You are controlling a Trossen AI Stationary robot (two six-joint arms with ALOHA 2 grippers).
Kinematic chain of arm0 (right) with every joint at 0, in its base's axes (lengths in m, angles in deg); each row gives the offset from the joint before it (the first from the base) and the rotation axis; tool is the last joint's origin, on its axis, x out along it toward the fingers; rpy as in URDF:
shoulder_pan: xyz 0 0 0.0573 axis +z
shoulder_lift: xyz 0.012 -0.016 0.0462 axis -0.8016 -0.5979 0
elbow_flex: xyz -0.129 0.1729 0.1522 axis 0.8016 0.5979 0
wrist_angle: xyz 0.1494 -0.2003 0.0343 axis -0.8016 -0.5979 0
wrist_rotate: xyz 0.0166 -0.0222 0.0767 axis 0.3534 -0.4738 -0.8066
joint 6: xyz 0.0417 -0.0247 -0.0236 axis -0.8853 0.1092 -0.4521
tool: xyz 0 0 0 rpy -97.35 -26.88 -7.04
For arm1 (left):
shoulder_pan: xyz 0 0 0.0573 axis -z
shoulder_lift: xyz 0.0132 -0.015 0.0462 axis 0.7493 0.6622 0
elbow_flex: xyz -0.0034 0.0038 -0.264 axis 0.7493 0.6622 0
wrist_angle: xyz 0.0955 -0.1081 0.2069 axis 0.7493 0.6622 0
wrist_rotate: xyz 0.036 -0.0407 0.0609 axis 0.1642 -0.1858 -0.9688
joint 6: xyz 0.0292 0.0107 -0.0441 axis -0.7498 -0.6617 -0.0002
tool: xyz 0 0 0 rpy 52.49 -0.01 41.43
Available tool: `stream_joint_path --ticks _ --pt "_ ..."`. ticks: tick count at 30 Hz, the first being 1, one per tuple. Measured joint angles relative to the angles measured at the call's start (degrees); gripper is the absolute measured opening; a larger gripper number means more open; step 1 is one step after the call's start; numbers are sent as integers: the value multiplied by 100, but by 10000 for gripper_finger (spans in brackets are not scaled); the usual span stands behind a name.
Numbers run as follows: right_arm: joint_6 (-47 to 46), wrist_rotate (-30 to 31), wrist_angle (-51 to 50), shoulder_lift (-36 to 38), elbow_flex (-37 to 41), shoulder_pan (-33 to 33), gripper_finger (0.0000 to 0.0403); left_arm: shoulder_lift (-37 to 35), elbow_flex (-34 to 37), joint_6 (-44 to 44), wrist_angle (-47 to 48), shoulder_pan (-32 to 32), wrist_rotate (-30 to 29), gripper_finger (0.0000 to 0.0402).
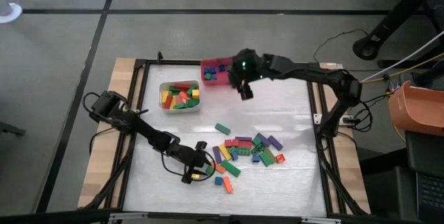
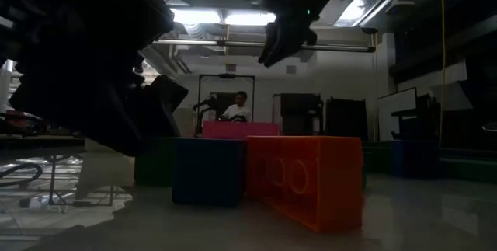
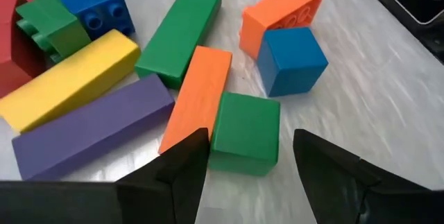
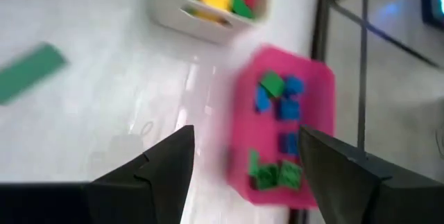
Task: Sort blocks by size
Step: Put the small green wooden block into the red bin
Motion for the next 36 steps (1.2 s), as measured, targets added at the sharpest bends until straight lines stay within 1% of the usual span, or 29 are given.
stream_joint_path --ticks 4,8,10,13,16,20,24,27,30,32,34,36 --pt "0 -2 -30 28 0 600 253 108 -2 -195 -208 0 -15 180" --pt "-2 0 -158 28 0 1223 253 116 -2 -243 -218 0 -15 136" --pt "-152 1 -262 28 2 1542 253 114 -2 -203 -218 0 -13 115" --pt "-512 1 -314 28 2 2032 253 55 -3 -181 -139 0 -1 115" --pt "-587 4 -326 22 4 2499 253 -139 2 -185 -46 -13 5 115" --pt "-682 131 -330 -89 19 3063 253 -706 0 -279 288 -43 9 115" --pt "-686 269 -167 -203 143 3545 253 -1418 1 -691 818 -203 -82 116" --pt "-720 505 39 -308 247 3835 253 -1950 -2 -1357 1294 -447 -504 121" --pt "-1032 808 239 -455 251 4054 253 -2441 2 -2242 1638 -831 -1187 120" --pt "-1316 1005 318 -556 254 4161 253 -2681 -11 -2813 1608 -1191 -1695 117" --pt "-1597 1134 478 -687 251 4243 253 -2845 0 -3274 1588 -1632 -2080 117" --pt "-1862 1240 548 -827 256 4297 253 -2930 0 -3592 1393 -2180 -2150 120"
